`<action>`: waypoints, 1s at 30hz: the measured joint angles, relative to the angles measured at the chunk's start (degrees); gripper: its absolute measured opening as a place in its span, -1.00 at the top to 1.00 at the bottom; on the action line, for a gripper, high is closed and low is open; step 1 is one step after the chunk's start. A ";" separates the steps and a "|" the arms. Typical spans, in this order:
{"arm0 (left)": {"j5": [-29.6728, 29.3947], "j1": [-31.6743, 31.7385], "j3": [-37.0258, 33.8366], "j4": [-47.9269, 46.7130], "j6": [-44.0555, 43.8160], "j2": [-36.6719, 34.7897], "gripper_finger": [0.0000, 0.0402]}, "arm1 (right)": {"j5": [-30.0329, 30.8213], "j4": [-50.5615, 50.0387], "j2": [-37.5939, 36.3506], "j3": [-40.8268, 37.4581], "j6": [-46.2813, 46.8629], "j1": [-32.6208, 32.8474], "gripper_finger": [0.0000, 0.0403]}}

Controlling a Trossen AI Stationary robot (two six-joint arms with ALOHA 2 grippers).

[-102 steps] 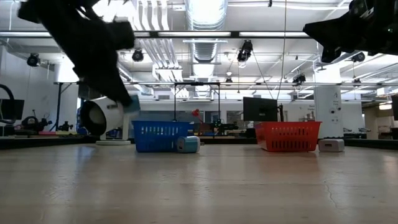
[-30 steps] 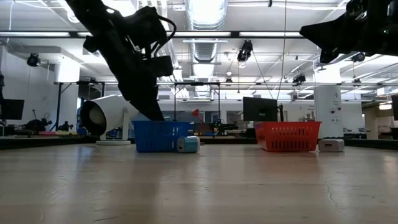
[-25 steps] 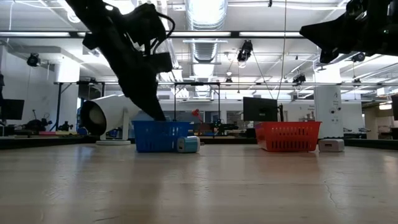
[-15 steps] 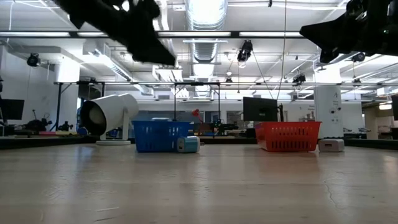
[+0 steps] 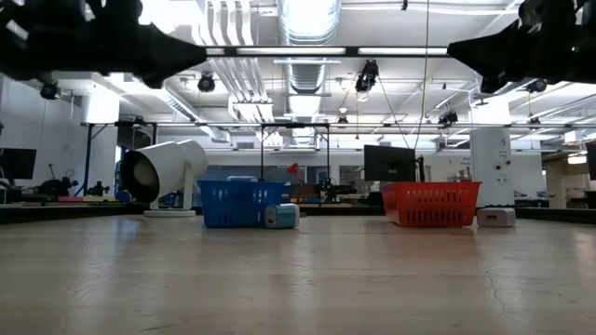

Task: Pick & Place Office items
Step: Put the white charger adapter into the blue bin

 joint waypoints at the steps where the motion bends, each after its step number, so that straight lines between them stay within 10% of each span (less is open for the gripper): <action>1: -0.08 0.00 -1.08 -0.02 0.64 -1.51 0.64 | 1.10 0.00 0.00 0.00 -0.11 -0.02 0.86; 5: -0.07 0.04 -4.40 -0.24 2.86 -6.89 0.95 | 2.33 0.00 0.00 0.00 -0.11 -0.04 0.86; 30: -0.88 5.88 -10.61 -2.17 -3.22 -15.79 0.96 | 2.38 0.06 0.03 0.80 1.92 0.00 0.86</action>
